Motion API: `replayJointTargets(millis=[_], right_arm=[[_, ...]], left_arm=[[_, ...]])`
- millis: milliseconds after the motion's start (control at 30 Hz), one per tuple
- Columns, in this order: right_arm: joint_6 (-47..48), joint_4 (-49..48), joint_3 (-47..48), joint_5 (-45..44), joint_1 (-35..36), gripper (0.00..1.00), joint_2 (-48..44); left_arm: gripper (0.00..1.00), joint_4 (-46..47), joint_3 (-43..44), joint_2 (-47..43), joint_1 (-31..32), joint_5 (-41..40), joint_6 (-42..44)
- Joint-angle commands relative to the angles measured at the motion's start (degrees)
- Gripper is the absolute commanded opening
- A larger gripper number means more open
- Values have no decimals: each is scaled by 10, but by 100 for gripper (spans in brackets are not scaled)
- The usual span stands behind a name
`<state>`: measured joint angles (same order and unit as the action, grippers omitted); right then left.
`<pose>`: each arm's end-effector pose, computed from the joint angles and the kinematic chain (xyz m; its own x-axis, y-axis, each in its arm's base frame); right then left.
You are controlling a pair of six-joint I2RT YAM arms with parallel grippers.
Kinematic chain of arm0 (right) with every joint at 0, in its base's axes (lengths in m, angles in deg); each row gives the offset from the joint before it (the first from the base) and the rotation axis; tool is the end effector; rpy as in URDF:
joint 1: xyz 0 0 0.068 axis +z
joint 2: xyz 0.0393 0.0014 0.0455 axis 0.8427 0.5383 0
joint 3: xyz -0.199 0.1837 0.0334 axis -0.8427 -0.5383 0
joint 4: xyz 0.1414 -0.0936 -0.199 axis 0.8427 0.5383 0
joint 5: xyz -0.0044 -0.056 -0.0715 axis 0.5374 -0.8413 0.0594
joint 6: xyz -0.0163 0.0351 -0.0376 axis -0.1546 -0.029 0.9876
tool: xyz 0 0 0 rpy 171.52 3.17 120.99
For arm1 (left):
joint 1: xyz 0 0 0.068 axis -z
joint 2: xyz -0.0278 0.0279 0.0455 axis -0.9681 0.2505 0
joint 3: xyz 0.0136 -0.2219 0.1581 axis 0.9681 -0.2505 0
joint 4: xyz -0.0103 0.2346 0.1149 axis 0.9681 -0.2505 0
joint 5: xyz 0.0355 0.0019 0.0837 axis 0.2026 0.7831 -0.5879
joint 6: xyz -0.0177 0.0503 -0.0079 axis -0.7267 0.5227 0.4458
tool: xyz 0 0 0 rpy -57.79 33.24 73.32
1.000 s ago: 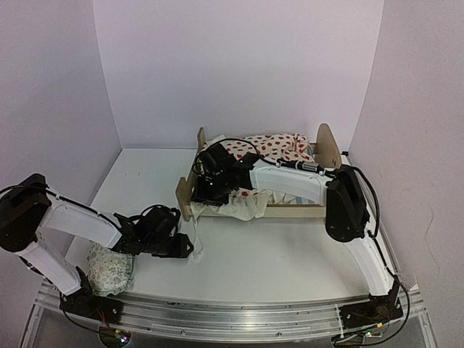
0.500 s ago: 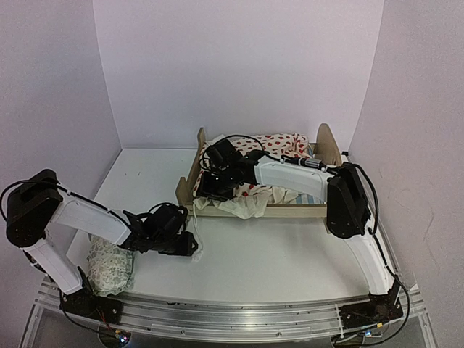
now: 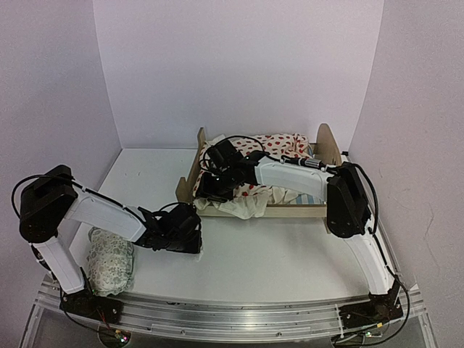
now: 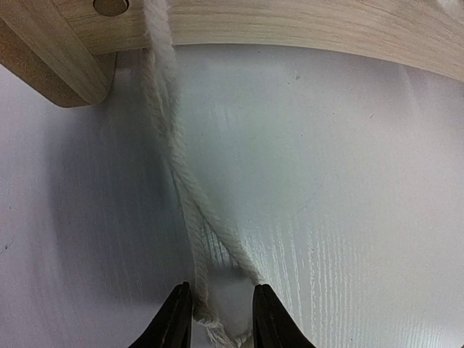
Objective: Set up the pet bed
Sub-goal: Tie the left ropes of the mattress closest to the robot on the bed frame base.
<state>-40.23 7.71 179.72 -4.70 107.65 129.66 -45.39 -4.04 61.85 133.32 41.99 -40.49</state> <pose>0.3460 0.4191 0.2084 -0.8638 0.0026 -0.5039 -0.2958 0.8070 0.5112 0.1753 -0.2619 0.1252 -0.8403 0.0780 -0.5365 0.2292 0.9479 -0.2212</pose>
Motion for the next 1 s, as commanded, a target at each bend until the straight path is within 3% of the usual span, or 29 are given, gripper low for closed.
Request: replayJointTargets(millis=[0, 200, 600, 700, 767, 800, 967], right_arm=[[-1, -15, -10, 12, -6, 42, -6], [-2, -19, -15, 16, -7, 42, -9], [-6, -21, -24, 17, -7, 42, -11], [-7, -22, -29, 17, -7, 42, -14], [-6, -22, -33, 17, -7, 42, -16], [-5, -22, -34, 17, -7, 42, -17], [-2, -22, -39, 21, -7, 42, -25]], left_arm=[[31, -126, 26, 27, 25, -60, -32], [32, -200, 47, 23, 39, -104, -78], [33, -138, 40, 32, 45, -64, -22], [22, -121, 36, 43, 47, -56, -17], [4, -104, 31, 51, 47, -45, -8], [1, -96, 28, 53, 47, -42, -6], [0, -74, 13, 20, 47, -52, 9]])
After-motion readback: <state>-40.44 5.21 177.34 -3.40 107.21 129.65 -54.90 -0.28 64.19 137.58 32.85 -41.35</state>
